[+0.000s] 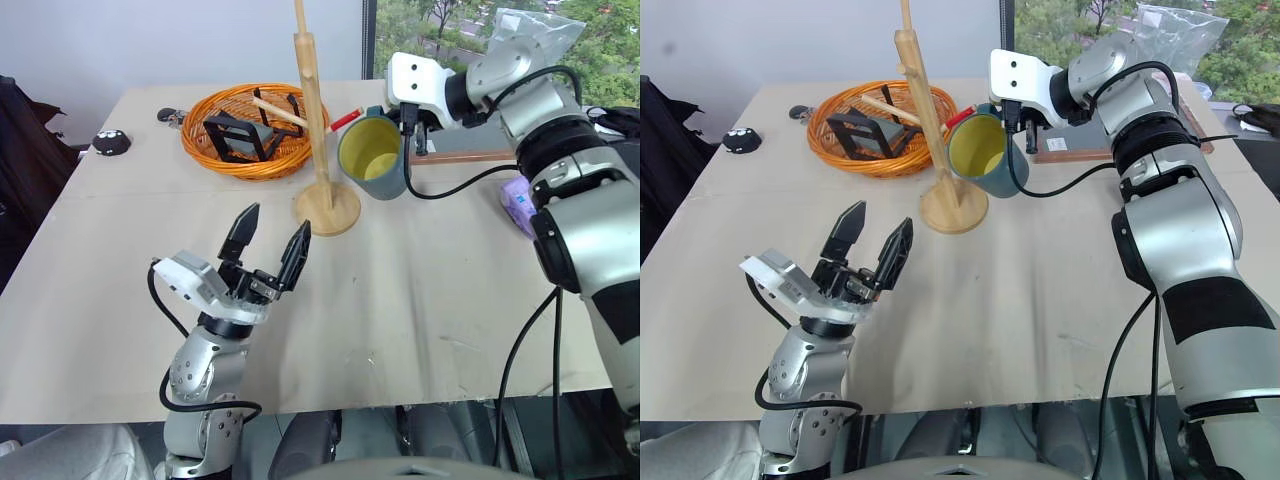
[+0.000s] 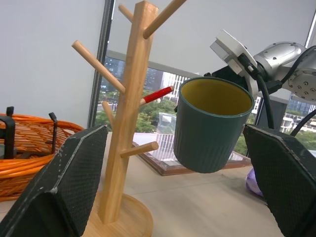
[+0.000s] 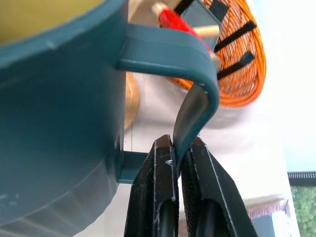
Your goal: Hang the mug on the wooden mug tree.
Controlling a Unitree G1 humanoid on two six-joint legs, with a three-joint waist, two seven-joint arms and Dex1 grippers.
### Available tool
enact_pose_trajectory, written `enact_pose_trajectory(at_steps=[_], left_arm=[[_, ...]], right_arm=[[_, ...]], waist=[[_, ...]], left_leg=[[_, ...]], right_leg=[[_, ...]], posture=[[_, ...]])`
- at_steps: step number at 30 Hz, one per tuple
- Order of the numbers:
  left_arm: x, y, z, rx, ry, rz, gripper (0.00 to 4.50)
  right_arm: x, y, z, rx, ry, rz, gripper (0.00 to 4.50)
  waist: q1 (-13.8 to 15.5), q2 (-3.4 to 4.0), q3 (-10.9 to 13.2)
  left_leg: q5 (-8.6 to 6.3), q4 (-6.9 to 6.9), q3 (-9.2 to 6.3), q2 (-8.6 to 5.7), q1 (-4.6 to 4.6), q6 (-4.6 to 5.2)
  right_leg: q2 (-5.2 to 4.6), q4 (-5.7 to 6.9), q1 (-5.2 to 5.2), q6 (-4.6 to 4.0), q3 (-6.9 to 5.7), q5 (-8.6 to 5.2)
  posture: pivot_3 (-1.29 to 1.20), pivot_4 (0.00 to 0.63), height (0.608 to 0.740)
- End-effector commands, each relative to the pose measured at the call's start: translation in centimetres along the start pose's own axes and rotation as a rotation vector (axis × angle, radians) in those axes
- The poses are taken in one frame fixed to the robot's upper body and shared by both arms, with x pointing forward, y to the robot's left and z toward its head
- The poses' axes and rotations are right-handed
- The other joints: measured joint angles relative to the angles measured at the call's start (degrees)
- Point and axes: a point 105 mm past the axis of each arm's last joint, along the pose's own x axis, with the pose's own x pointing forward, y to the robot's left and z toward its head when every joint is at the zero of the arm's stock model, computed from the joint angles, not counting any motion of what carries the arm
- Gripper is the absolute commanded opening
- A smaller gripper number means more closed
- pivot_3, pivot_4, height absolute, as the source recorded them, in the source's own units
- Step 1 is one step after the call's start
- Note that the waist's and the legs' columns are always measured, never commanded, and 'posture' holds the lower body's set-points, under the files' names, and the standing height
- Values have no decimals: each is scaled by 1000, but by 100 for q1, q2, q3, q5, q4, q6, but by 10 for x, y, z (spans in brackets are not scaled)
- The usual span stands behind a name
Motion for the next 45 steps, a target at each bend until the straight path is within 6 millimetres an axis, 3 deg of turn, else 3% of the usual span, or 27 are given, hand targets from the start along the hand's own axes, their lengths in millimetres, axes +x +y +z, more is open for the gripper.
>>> enact_pose_trajectory(at_steps=[1, 8, 18, 35, 43, 45], left_arm=[[1, -6, 10, 22, -44, -31, 4500], [-2, -6, 10, 27, -38, -23, 4500], [-6, -6, 9, 30, -35, -8, 4500], [-9, -6, 7, 30, -29, -4, 4500], [-9, -7, 5, 23, -22, -7, 4500], [-8, -8, 4, 20, -15, -16, 4500]], right_arm=[[-13, -23, 18, -35, -15, -103, 28], [-2, -27, 21, -16, -23, -180, 28], [8, -28, 45, -48, -82, -168, 28], [24, -10, 44, -48, -71, -60, 28], [9, -22, 38, -21, -63, -123, 3680], [-5, -29, 31, -2, -57, -151, 3680]], waist=[[0, 0, 0], [-1, 0, 0], [-2, 4, 2], [-9, 4, 3], [-6, 4, 2], [16, 4, 3]], left_leg=[[0, 0, 0, 0, 0, 0], [0, 0, 1, 0, 1, 0], [0, 0, 2, 0, 0, 0], [0, 0, 2, -1, 0, 0], [0, 0, 2, -1, 1, 0], [0, 0, 1, -1, 0, 0]], right_leg=[[0, 0, 0, 0, 0, 0], [0, 1, -1, 0, 1, 0], [0, 2, -1, 0, 1, 0], [0, 3, -1, 0, 1, 0], [0, 3, -1, 0, 1, 0], [0, 3, -1, 0, 0, 0]], posture=[[0, 150, 740], [0, 150, 740], [0, 150, 740], [0, 150, 740], [0, 150, 740], [0, 150, 740]])
